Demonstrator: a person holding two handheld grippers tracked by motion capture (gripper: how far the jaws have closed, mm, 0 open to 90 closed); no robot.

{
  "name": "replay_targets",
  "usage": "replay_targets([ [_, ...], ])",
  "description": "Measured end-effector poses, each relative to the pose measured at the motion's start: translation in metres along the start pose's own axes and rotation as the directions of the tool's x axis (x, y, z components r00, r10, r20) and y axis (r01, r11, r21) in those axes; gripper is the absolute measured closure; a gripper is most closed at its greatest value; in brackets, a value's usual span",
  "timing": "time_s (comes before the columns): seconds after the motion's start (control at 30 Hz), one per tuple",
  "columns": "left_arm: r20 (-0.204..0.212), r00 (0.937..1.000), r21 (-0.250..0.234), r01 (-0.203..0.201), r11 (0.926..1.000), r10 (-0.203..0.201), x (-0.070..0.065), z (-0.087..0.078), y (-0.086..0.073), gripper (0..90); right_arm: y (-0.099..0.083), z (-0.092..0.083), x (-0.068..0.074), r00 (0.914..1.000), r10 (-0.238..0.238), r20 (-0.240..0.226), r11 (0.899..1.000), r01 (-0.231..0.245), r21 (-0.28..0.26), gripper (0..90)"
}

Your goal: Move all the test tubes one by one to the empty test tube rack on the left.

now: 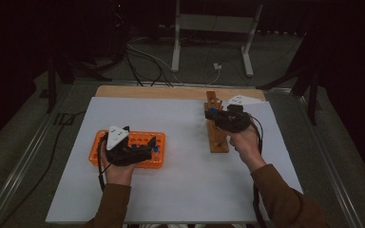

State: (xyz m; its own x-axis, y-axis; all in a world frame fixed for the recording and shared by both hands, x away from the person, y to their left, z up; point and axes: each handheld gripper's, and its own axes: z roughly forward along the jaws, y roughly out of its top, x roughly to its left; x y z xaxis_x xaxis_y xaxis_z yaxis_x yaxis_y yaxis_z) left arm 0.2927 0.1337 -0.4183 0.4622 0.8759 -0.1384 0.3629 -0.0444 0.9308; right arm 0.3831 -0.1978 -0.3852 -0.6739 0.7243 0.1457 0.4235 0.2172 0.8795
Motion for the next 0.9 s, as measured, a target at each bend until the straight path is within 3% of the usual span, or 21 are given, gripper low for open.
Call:
replay_targets([
  [0.23,0.056,0.9981,0.015,-0.027,0.9995,0.026,-0.019,0.019,0.005,0.9,-0.001,0.003,0.010,0.9994,0.004,-0.035,1.000,-0.003,0.011,76.0],
  [0.53,0.099,0.9925,0.029,-0.074,0.9968,0.071,-0.040,0.036,0.009,3.0,0.000,0.008,0.027,0.9966,-0.004,-0.082,1.000,0.007,0.027,76.0],
  [0.7,0.136,0.9849,0.057,-0.116,0.9917,0.107,-0.048,0.044,0.008,9.7,-0.001,0.013,0.038,0.9935,-0.003,-0.114,0.999,0.007,0.035,75.9],
  [0.9,0.147,0.9776,0.062,-0.161,0.9849,0.151,-0.058,0.049,0.009,16.7,0.000,0.017,0.048,0.9896,-0.010,-0.144,0.999,0.016,0.041,75.9],
])
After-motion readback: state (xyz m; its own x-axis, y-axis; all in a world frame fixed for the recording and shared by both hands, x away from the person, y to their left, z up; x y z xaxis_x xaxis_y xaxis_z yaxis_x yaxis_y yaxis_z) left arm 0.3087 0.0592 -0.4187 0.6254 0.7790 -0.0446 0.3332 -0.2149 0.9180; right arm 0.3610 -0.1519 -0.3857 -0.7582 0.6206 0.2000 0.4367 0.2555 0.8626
